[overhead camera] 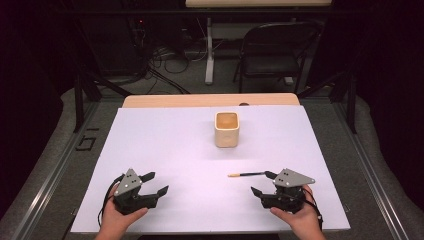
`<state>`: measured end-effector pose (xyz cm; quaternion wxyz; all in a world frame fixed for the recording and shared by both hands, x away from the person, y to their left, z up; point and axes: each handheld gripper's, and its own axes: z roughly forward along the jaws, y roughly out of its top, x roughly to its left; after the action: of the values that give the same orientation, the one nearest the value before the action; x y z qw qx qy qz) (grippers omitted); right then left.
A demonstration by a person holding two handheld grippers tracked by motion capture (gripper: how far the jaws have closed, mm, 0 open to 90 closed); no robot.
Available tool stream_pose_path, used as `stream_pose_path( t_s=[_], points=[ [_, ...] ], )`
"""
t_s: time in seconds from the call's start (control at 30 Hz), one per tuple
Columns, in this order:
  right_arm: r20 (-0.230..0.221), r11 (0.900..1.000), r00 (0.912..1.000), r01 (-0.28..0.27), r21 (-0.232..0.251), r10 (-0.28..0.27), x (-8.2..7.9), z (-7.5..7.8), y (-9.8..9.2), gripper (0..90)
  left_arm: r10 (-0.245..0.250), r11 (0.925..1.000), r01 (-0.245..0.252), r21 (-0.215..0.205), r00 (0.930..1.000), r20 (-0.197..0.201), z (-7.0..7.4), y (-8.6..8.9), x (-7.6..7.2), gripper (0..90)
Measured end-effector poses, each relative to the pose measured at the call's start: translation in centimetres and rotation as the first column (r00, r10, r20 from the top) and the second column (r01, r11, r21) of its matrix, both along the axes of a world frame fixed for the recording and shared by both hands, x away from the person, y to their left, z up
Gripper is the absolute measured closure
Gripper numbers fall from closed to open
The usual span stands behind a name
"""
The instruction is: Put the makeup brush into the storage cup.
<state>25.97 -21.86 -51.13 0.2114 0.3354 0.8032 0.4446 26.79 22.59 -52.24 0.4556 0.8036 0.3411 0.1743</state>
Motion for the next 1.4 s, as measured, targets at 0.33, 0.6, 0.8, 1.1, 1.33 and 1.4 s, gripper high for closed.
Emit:
stream_pose_path(
  t_s=[0.33, 0.6, 0.8, 1.1, 1.33, 1.4],
  points=[
    [-0.057, 0.999, 0.9984, -0.001, -0.038, -0.001, 0.9, -0.2, -0.3, 15.3, 0.042, 0.9988, -0.04, 0.027, 0.9969, -0.066, 0.0, 0.1, 0.4, 16.7],
    [-0.075, 0.997, 0.997, -0.021, -0.078, 0.015, 1.5, -0.1, -0.1, 15.3, 0.034, 0.9989, -0.031, 0.036, 0.9959, -0.084, -0.1, 0.0, 0.5, 16.7],
    [-0.07, 0.993, 0.9973, -0.033, -0.116, 0.025, 2.1, 0.4, 0.1, 19.0, 0.028, 0.9989, -0.024, 0.041, 0.9954, -0.092, 0.0, 0.1, 0.5, 16.7],
    [-0.154, 0.971, 0.9824, -0.134, -0.196, 0.105, 3.7, 1.9, 1.1, 23.0, 0.031, 0.9985, -0.026, 0.047, 0.9941, -0.104, -0.1, 0.2, 0.5, 16.7],
    [-0.256, 0.944, 0.9565, -0.206, -0.258, 0.139, 4.8, 2.4, 1.8, 25.2, 0.029, 0.9985, -0.024, 0.049, 0.9936, -0.109, -0.1, 0.2, 0.5, 17.0],
    [-0.278, 0.931, 0.95, -0.224, -0.289, 0.142, 5.1, 2.5, 2.0, 25.2, 0.028, 0.9985, -0.023, 0.05, 0.9934, -0.111, -0.1, 0.1, 0.5, 17.0]
  ],
)
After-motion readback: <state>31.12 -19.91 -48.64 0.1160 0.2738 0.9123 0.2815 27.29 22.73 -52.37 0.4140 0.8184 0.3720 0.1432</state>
